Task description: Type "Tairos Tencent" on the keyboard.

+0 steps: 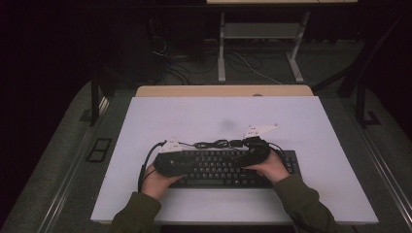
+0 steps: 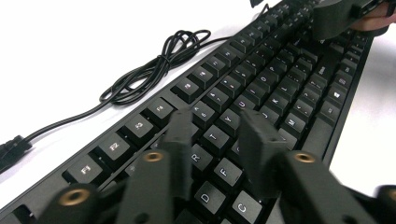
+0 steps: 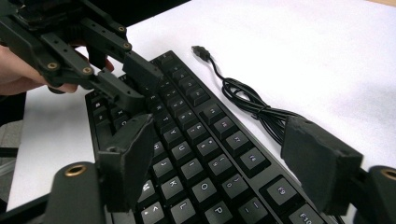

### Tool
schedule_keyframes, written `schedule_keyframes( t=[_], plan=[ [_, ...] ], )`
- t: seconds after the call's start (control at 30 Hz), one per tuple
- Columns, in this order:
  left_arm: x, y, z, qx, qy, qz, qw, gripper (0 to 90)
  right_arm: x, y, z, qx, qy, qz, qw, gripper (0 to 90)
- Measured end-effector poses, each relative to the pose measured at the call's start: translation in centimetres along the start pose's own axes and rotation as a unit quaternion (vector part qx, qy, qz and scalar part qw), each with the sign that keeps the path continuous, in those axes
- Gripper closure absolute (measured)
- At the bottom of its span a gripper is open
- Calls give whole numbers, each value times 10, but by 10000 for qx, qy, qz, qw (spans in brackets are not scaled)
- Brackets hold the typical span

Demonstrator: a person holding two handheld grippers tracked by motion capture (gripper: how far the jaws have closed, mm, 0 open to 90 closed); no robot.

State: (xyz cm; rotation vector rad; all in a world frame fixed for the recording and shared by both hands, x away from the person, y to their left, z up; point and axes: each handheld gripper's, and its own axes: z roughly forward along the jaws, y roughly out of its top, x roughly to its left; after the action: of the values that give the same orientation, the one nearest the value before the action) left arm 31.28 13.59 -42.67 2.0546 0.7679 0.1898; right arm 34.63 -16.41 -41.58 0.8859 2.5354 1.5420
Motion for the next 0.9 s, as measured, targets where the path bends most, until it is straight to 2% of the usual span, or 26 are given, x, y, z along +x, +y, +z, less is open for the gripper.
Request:
schedule_keyframes(
  t=[0.13, 0.37, 0.6, 0.9],
  plan=[
    [0, -2, -3, -25, 8, 18, 10000, 458, 0, 0, 0, 11, 5, -6, 10000, 280],
    [1, -5, -9, -126, 87, 37, 9999, 299, -1, -1, 1, 91, 77, 29, 9999, 348],
    [0, -7, -14, -132, 79, 87, 9998, 220, -1, -3, 1, 156, 118, -11, 9998, 445],
    [3, -12, -16, -129, 69, -9, 9999, 137, 2, -6, 6, 342, 142, -44, 9993, 628]
  ],
)
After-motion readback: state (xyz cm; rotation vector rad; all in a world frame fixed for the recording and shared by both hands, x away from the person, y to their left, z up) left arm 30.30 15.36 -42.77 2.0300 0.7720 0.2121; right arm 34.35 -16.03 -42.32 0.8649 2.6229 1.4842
